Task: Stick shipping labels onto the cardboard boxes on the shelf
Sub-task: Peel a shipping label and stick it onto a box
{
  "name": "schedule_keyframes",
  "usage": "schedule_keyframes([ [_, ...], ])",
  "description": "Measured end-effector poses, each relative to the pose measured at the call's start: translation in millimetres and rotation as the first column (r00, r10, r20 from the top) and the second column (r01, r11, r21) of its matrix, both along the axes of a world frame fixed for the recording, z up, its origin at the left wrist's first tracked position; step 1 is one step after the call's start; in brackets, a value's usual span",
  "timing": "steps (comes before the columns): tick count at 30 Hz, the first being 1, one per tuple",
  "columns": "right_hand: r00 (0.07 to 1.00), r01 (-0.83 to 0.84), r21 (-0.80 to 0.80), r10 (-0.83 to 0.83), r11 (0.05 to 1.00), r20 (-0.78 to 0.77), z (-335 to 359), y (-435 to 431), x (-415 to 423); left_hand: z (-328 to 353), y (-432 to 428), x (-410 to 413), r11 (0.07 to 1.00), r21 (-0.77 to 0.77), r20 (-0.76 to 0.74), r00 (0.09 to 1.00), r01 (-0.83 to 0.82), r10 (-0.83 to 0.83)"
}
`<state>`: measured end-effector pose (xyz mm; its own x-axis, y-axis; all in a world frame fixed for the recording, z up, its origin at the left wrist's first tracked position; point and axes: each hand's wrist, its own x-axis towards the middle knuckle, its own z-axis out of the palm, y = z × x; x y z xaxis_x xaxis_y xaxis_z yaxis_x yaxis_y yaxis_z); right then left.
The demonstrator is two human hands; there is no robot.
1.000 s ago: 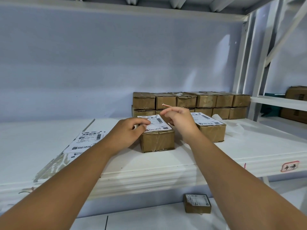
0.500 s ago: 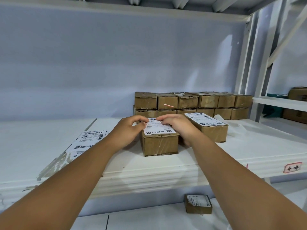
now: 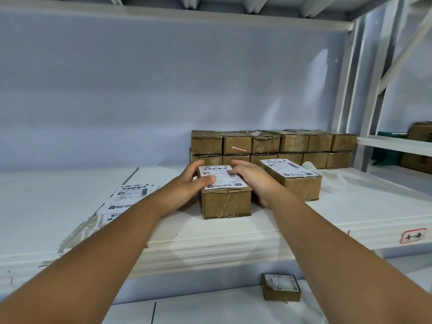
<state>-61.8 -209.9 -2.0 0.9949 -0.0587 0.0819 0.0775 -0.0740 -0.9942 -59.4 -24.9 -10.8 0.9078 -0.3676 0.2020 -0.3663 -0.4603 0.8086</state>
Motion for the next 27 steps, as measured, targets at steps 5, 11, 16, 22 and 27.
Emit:
schedule_keyframes([
  [5,0.998,0.055,-0.001,-0.055,0.999,0.029,-1,-1,3,0,1,-8,0.989,-0.011,-0.042,0.988,0.15,-0.151],
  [11,0.998,0.033,0.058,-0.036,0.998,0.056,-1,-2,2,3,-1,-15,0.989,0.001,0.004,0.989,0.148,-0.148],
  [16,0.998,-0.054,0.123,0.05,0.991,0.03,2,0,1,1,-2,-10,1.0,0.009,0.136,0.991,0.003,-0.004],
  [22,0.988,-0.127,0.287,0.146,0.95,-0.049,4,-4,-5,1,-3,-8,0.999,-0.043,0.198,0.98,-0.007,0.015],
  [27,0.974,-0.213,0.282,0.225,0.935,-0.01,2,0,-6,2,3,1,0.992,-0.102,0.257,0.962,-0.071,0.095],
])
